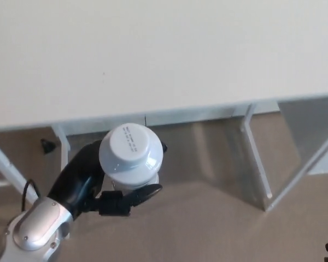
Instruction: The robot picks up a bottle from a person using its left hand and walk towards the table in frontand put the bottle on the table.
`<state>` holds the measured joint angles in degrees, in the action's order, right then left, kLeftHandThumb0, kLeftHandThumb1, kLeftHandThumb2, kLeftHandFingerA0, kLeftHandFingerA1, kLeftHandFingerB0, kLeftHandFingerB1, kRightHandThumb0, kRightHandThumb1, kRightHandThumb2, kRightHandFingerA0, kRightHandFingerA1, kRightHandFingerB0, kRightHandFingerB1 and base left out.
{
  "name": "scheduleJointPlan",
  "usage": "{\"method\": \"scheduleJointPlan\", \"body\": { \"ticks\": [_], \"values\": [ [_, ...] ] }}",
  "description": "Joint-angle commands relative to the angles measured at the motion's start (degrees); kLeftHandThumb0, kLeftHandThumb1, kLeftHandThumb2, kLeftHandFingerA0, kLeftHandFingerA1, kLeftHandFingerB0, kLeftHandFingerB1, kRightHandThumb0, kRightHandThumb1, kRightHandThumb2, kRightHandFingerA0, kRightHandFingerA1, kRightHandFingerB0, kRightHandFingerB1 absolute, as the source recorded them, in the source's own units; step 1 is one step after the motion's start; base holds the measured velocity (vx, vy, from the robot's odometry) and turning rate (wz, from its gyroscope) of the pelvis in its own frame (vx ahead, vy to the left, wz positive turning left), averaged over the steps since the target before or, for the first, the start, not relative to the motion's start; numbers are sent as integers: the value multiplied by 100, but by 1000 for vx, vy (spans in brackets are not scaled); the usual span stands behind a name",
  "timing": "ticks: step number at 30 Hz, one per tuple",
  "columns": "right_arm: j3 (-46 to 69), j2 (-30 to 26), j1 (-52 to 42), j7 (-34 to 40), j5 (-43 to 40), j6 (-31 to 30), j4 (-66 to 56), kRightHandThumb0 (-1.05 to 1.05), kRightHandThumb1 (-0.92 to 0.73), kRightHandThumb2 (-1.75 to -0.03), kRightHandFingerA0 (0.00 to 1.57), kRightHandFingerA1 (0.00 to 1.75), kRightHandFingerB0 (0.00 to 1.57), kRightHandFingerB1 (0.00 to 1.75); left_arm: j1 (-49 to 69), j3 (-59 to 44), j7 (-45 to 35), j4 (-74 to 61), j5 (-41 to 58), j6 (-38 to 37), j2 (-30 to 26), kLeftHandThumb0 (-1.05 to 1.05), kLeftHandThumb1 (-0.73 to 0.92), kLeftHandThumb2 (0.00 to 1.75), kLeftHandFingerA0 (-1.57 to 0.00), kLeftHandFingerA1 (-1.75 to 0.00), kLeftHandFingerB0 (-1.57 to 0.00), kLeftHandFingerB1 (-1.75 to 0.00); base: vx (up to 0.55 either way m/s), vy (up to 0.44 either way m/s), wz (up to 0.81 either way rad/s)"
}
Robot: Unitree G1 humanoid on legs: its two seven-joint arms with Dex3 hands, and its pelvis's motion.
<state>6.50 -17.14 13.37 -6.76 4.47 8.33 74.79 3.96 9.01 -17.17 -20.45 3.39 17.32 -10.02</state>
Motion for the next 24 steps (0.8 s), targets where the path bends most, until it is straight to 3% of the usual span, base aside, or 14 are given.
{"method": "scheduleJointPlan", "body": {
  "ticks": [1, 17, 24],
  "values": [
    [-7, -94, -103, -11, 12, -13, 30, -40, -59, -57, 66, 46, 56, 40, 11, 25, -51, -55, 26, -238, -19, -15, 75, 81, -103, -131, -79, -94, 457, 159, 14],
    [-12, -88, -128, -47, 41, 12, 36, -39, -61, -58, 67, 46, 57, 42, -68, -100, -59, -297, 154, -20, 46, -14, 78, 79, -100, -132, -75, -94, 339, -63, 1],
    [-69, -74, -102, -12, 46, -33, 44, -40, -61, -58, 68, 47, 57, 41, -286, -341, -54, -4, 201, -100, 77, -15, 76, 80, -103, -130, -78, -93, 33, 138, 2]
  ]
}}
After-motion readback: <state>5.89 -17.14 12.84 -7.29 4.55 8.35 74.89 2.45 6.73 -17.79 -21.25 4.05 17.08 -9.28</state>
